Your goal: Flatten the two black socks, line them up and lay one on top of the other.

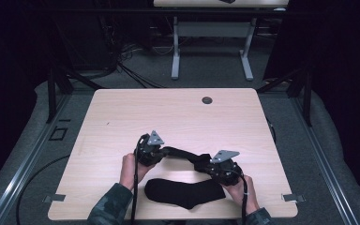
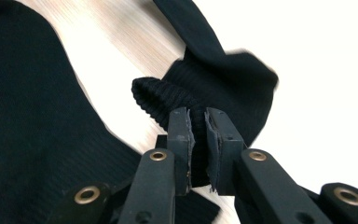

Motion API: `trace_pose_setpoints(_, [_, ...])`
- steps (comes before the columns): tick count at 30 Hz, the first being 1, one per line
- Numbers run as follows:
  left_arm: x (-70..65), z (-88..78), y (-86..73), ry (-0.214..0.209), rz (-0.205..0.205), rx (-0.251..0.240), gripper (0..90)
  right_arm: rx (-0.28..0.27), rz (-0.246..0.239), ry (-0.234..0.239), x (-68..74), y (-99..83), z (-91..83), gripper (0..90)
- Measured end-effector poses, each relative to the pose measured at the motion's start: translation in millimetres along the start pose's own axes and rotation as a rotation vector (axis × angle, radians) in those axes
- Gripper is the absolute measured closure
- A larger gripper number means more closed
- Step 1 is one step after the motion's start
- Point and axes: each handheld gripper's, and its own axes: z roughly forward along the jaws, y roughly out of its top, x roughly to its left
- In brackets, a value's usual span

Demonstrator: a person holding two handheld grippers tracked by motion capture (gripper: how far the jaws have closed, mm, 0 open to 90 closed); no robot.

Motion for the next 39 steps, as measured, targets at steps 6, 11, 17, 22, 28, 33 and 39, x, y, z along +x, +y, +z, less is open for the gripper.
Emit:
trace_pose_setpoints(6, [11.2,-18.5,-0.7,-0.011,-0.037,-0.042,87.1,0.016,-0.033,-0.034,-9.3,-5.0,-9.6,80.8])
trace_pose_setpoints(11, [10.9,-23.8,-7.2,-0.025,0.003,-0.027,86.6,0.03,-0.116,-0.099,-12.5,-5.7,-14.9,80.4])
trace_pose_setpoints(17, [3.6,-11.4,-34.6,-0.085,0.034,0.105,76.8,0.112,-0.19,-0.032,-10.1,-10.1,-3.5,61.8])
trace_pose_setpoints(22, [11.1,-19.6,-47.8,-0.074,-0.043,0.1,48.1,0.075,-0.055,0.097,-22.8,-21.2,-8.9,45.5])
trace_pose_setpoints(28, [21.9,-19.6,-42.7,-0.04,-0.149,0.084,40.9,0.048,0.167,0.103,-52.6,-23.6,-15.9,46.1])
trace_pose_setpoints(33, [18.7,3.4,-38.6,-0.059,-0.189,0.143,45.8,0.107,0.258,0.149,-62.1,-23.6,0.4,48.5])
trace_pose_setpoints(39, [20.7,17.1,-36.7,-0.058,-0.201,0.187,49.5,0.142,0.256,0.151,-60.8,-22.9,10.8,56.0])
